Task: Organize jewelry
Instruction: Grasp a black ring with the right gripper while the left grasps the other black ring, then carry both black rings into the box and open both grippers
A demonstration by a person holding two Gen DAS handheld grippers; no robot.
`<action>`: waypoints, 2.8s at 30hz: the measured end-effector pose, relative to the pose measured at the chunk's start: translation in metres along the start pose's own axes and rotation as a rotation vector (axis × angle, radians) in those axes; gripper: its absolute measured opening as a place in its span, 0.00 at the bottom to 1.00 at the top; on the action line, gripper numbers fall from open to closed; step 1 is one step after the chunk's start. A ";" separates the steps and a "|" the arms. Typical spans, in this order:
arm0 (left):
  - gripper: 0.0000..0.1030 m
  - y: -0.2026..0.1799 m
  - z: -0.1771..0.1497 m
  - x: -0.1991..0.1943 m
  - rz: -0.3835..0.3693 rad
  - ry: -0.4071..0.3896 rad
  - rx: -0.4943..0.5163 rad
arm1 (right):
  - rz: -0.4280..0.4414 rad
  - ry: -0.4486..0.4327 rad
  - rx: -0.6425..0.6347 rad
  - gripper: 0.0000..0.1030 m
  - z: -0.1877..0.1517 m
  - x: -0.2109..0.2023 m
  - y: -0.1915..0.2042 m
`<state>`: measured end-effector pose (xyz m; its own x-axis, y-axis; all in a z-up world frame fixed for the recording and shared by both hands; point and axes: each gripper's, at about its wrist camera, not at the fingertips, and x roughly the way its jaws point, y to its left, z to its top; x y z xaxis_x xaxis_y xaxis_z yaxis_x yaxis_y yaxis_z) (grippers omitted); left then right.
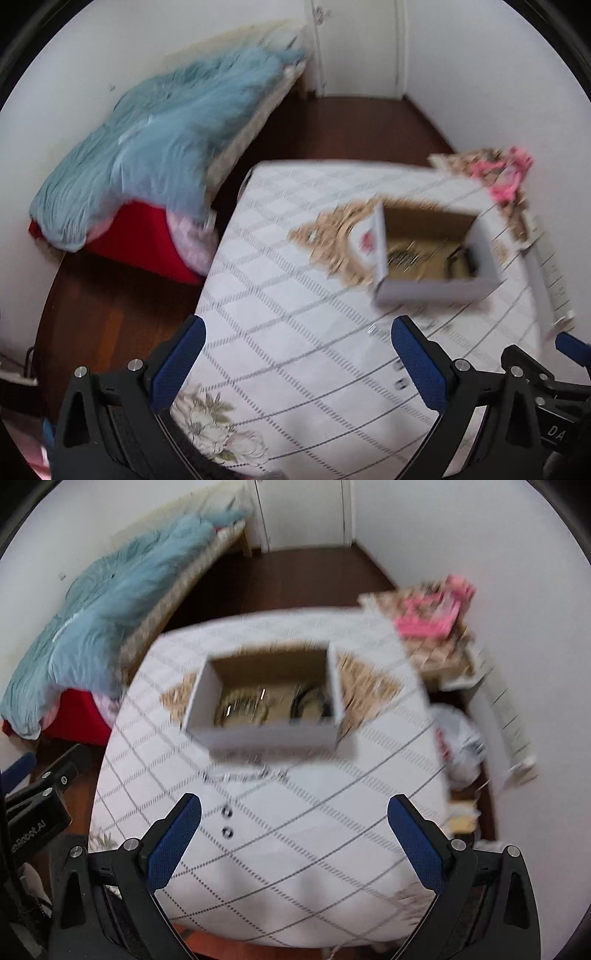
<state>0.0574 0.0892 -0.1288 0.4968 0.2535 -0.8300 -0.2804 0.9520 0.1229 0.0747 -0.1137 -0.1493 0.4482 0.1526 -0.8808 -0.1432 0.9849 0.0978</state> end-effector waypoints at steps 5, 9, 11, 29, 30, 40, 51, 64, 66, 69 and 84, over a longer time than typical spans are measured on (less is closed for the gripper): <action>1.00 0.015 -0.035 0.046 0.070 0.110 0.010 | 0.049 0.074 -0.008 0.75 -0.036 0.064 0.020; 1.00 0.028 -0.054 0.071 0.088 0.165 0.004 | 0.074 0.097 -0.057 0.60 -0.056 0.099 0.046; 1.00 0.032 -0.060 0.078 0.091 0.177 0.001 | 0.082 0.088 -0.079 0.54 -0.059 0.107 0.056; 0.99 -0.045 -0.051 0.085 -0.160 0.178 0.084 | -0.005 0.027 0.051 0.11 -0.045 0.065 -0.002; 0.99 -0.054 -0.051 0.086 -0.174 0.182 0.097 | -0.023 0.025 0.070 0.11 -0.041 0.063 -0.012; 0.26 -0.103 -0.059 0.096 -0.249 0.164 0.195 | -0.074 0.026 0.149 0.11 -0.046 0.071 -0.048; 0.10 -0.102 -0.054 0.087 -0.306 0.127 0.194 | -0.064 0.026 0.156 0.11 -0.048 0.073 -0.055; 0.10 -0.082 0.061 0.056 -0.473 0.081 0.073 | 0.154 -0.038 0.137 0.11 0.061 0.052 -0.041; 0.10 -0.083 0.077 0.067 -0.473 0.102 0.069 | 0.168 -0.012 0.119 0.11 0.084 0.064 -0.037; 0.10 -0.088 0.097 0.084 -0.461 0.149 0.062 | 0.179 0.041 0.102 0.11 0.108 0.084 -0.035; 0.85 -0.064 0.122 0.104 -0.295 0.151 0.037 | 0.150 0.093 0.101 0.50 0.147 0.103 -0.043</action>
<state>0.2273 0.0753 -0.1567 0.4242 -0.0598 -0.9036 -0.1113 0.9868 -0.1176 0.2565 -0.1280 -0.1758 0.3446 0.2945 -0.8914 -0.1105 0.9556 0.2730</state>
